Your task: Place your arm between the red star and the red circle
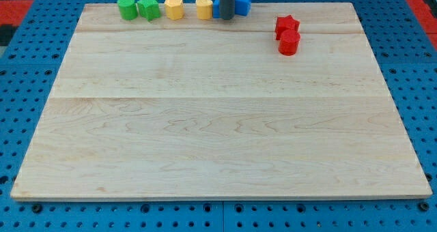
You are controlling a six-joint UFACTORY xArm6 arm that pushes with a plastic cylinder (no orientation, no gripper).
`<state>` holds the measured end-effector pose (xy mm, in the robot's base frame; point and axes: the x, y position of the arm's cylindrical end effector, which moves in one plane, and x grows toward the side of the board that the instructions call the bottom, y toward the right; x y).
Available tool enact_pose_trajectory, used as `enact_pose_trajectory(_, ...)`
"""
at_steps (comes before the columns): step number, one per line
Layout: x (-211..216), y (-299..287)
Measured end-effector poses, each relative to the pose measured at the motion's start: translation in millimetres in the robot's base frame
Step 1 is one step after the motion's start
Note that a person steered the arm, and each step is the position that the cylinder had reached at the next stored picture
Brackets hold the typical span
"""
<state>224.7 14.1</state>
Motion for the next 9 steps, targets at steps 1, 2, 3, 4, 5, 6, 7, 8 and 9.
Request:
enact_pose_trajectory(1,23.4,10.8)
enact_pose_trajectory(2,68.3,25.1)
enact_pose_trajectory(3,105.6,37.8)
enact_pose_trajectory(4,113.7,52.1)
enact_pose_trajectory(5,91.7,52.1)
enact_pose_trajectory(6,68.3,55.4)
enact_pose_trajectory(7,68.7,71.8)
enact_pose_trajectory(8,69.9,88.0)
enact_pose_trajectory(9,69.7,117.7)
